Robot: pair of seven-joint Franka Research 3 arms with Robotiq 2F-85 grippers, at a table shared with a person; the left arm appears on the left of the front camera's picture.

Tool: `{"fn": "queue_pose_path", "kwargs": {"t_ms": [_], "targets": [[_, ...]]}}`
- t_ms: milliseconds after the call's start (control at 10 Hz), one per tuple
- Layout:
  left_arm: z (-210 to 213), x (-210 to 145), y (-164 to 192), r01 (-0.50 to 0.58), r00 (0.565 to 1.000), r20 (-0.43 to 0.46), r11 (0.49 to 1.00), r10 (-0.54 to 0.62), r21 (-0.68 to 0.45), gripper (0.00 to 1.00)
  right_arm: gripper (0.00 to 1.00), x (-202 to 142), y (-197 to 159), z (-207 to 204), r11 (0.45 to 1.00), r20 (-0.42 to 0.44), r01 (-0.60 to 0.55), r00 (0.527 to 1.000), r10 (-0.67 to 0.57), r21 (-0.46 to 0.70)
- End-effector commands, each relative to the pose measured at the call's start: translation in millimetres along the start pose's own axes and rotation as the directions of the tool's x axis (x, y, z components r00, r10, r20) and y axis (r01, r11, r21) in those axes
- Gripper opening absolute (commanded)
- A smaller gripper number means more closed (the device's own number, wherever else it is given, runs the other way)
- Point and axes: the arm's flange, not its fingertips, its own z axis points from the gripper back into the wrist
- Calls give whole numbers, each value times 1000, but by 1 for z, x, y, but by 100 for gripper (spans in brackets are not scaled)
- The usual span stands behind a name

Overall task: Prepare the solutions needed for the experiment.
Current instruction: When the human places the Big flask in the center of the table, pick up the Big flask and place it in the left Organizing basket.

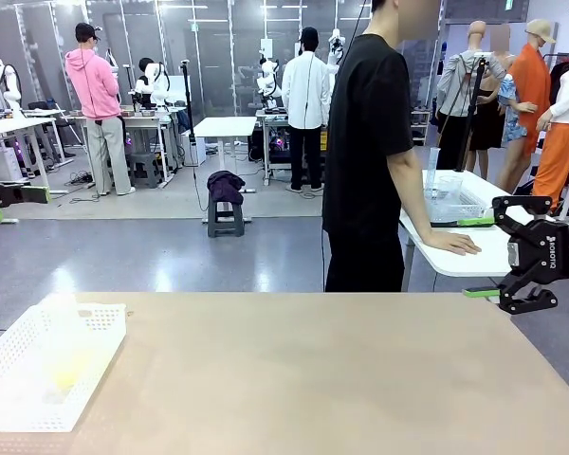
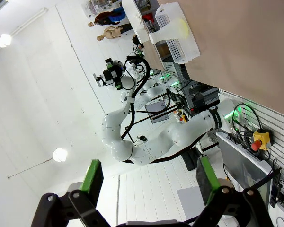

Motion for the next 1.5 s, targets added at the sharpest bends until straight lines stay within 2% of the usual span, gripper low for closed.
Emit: {"fn": "queue_pose_path", "kwargs": {"t_ms": [0, 100, 200, 300, 400, 500, 600, 800, 900, 1000, 1100, 1200, 1300, 1400], "targets": [[-14, -1, -25, -183, 978, 94, 981, 188, -59, 100, 100, -1, 1, 0, 1000, 3, 7, 1000, -7, 9], [-31, -1, -47, -351, 927, 106, 932, 360, -96, 100, 100, -1, 1, 0, 1000, 3, 7, 1000, -7, 9], [-44, -7, -61, -498, 847, 140, 858, 512, -128, 100, 100, -1, 1, 0, 1000, 3, 7, 1000, -7, 9], [-54, -14, -68, -594, 766, 197, 791, 612, -149, 100, 100, -1, 1, 0, 1000, 3, 7, 1000, -7, 9], [-66, -25, -76, -701, 660, 209, 691, 722, -175, 100, 100, -1, 1, 0, 1000, 3, 7, 1000, -7, 9], [-75, -31, -83, -753, 597, 195, 628, 778, -199, 100, 100, -1, 1, 0, 1000, 3, 7, 1000, -7, 9], [-84, -37, -84, -821, 523, 197, 552, 830, -146, 100, 100, -1, 1, 0, 1000, 3, 7, 1000, -7, 9], [-102, -55, -79, -945, 251, 108, 267, 962, -187, 100, 100, -1, 1, 0, 1000, 3, 7, 1000, -7, 9], [-105, -58, -74, -968, 169, 100, 184, 981, -171, 100, 100, -1, 1, 0, 1000, 3, 7, 1000, -7, 9], [-106, -63, -70, -979, 105, 90, 119, 990, -163, 100, 100, -1, 1, 0, 1000, 3, 7, 1000, -7, 9], [-107, -65, -69, -980, 69, 79, 83, 994, -182, 100, 100, -1, 1, 0, 1000, 3, 7, 1000, -7, 9], [-107, -65, -68, -971, 80, 62, 92, 995, -221, 100, 100, -1, 1, 0, 1000, 3, 7, 1000, -7, 9], [-105, -68, -66, -964, 52, 65, 67, 997, -257, 100, 100, -1, 1, 0, 1000, 3, 7, 1000, -7, 9], [-101, -68, -68, -969, 38, 55, 50, 998, -240, 100, 100, -1, 1, 0, 1000, 3, 7, 1000, -7, 9]]}}
